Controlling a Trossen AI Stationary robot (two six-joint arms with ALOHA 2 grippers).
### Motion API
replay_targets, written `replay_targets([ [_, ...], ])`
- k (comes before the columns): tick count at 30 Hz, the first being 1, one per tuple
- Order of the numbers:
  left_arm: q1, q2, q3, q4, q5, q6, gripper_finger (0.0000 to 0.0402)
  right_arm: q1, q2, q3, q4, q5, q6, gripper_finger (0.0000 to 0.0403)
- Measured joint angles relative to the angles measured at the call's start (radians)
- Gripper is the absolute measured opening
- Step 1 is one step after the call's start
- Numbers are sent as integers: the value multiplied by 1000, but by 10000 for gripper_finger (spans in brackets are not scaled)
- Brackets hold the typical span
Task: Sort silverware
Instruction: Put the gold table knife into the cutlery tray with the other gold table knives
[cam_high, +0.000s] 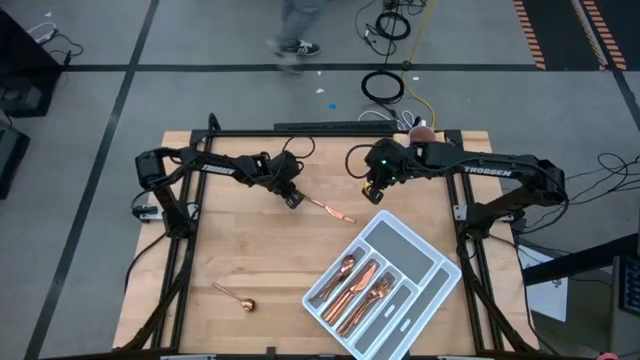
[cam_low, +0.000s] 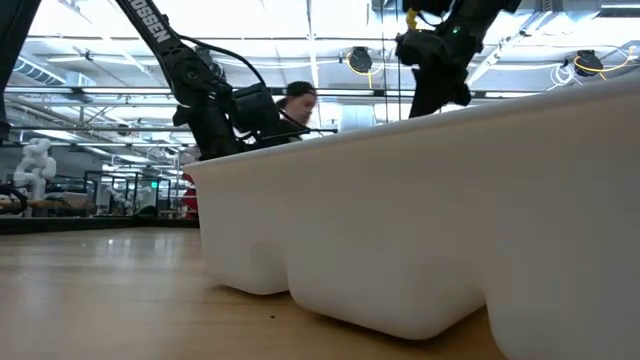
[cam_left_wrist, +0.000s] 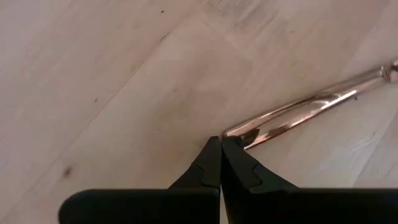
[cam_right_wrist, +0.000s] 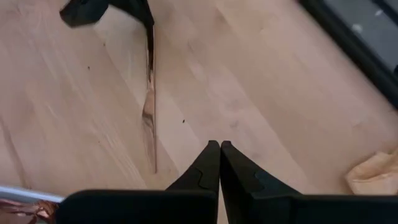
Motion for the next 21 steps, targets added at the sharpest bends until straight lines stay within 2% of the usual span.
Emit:
replay_targets([
  [4,5,1,-1,1,2,-45,0,12,74,0,19,-29,-1,5],
  [11,9,1,-1,-7,-1,-97,0,36,241,0,55,-46,14,42],
  [15,25,0,-1,-34,-5,-162,0,42,323,0,80,-55,45,49],
  [21,68,-3,-1,-68,-6,-221,0,51,387,0,129,-165,49,41],
])
